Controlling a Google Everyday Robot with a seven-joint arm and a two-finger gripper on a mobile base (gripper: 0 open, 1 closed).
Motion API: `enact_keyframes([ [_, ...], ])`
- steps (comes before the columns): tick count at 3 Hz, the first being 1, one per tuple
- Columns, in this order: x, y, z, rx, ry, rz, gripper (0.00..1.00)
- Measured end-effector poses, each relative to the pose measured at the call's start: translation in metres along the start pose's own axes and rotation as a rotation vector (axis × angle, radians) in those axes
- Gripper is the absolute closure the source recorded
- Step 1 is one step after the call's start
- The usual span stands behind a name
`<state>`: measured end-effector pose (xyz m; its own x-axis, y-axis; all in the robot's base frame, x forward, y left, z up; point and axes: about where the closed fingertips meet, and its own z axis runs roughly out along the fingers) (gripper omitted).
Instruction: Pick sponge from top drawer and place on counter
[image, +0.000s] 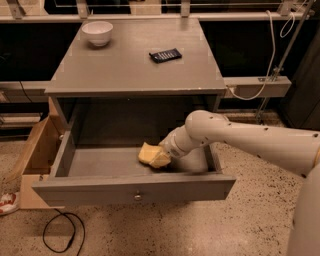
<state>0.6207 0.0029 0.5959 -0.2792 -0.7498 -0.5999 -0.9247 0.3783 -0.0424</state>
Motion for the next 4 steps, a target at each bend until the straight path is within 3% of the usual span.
enact_keyframes([
  [2,-0.006,0.0,-0.016,-0.068,-0.127,0.014,0.87],
  [3,-0.037,-0.014,-0.089,-0.1,-0.329,-0.027,1.0],
  [4,-0.062,-0.027,-0.162,-0.11,-0.441,-0.117,1.0],
])
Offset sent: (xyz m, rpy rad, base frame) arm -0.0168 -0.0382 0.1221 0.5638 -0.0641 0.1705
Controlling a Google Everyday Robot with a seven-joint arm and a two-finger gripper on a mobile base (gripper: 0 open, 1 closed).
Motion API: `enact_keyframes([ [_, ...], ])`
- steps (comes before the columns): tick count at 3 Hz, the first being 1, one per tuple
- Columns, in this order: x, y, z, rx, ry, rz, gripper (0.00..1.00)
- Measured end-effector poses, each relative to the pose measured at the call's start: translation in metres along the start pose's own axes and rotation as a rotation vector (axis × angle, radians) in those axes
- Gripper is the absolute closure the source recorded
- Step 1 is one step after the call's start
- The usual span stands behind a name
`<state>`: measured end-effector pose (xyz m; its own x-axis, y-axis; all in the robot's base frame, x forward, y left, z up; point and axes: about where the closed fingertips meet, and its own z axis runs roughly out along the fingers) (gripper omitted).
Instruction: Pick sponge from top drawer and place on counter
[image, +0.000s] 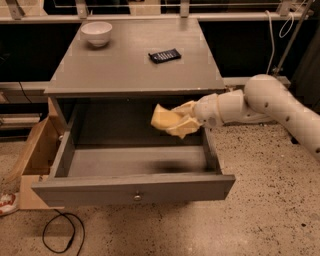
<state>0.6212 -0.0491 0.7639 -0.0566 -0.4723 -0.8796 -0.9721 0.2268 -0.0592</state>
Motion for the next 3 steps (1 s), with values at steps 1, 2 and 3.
enact_keyframes([
  [1,-0.044,-0.007,-0.039,-0.01,-0.045,-0.087,1.0],
  [2,-0.044,-0.007,-0.039,-0.01,-0.045,-0.087,1.0],
  [3,-0.08,-0.037,-0.057,0.053,-0.03,-0.095,1.0],
])
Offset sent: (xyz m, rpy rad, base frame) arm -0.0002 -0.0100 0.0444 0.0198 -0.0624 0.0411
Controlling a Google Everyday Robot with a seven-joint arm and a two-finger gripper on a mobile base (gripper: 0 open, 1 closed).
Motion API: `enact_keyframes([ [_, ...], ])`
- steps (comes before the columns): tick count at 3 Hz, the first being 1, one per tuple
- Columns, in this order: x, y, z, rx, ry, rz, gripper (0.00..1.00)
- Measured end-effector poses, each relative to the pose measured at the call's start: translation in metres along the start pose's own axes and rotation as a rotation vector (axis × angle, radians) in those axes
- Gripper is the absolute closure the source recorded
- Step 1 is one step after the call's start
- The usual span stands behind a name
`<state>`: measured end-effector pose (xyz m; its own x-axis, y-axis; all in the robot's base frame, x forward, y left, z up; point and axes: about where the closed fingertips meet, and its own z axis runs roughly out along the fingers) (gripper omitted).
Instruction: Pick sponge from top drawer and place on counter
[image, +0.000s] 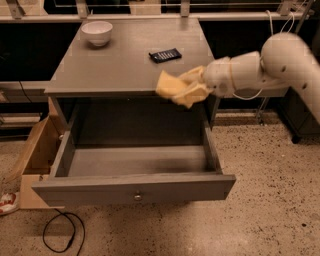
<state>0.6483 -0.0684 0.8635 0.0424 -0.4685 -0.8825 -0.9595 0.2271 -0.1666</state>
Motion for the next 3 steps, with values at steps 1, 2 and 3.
enact_keyframes([
  [1,-0.034,-0.04,-0.026,0.119,0.021,0.002,1.0],
  [2,-0.05,-0.072,-0.037,0.205,0.064,0.044,1.0],
  [3,-0.037,-0.109,-0.026,0.256,0.17,0.134,1.0],
])
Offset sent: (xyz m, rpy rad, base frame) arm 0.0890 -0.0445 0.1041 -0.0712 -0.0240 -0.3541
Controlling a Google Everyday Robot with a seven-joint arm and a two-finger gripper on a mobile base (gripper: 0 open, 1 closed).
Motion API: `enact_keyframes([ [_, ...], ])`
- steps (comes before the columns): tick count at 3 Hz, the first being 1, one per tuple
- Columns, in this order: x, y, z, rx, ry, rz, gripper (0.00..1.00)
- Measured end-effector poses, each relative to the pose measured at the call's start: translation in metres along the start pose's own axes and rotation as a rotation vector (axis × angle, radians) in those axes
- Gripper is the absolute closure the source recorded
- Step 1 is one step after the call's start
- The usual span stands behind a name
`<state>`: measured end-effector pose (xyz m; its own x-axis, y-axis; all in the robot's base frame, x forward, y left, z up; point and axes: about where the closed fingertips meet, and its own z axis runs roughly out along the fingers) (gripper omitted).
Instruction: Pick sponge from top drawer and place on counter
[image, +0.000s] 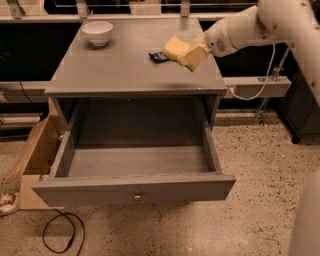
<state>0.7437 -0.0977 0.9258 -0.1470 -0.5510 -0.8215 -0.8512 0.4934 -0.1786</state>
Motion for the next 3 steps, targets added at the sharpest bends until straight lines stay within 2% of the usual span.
enact_keyframes([
  [1,0.024,-0.026,0.036,0.018,0.136,0.116,1.0],
  [2,0.041,-0.035,0.058,0.023,0.227,0.166,0.96],
  [3,0.048,-0.036,0.072,0.02,0.273,0.179,0.73],
])
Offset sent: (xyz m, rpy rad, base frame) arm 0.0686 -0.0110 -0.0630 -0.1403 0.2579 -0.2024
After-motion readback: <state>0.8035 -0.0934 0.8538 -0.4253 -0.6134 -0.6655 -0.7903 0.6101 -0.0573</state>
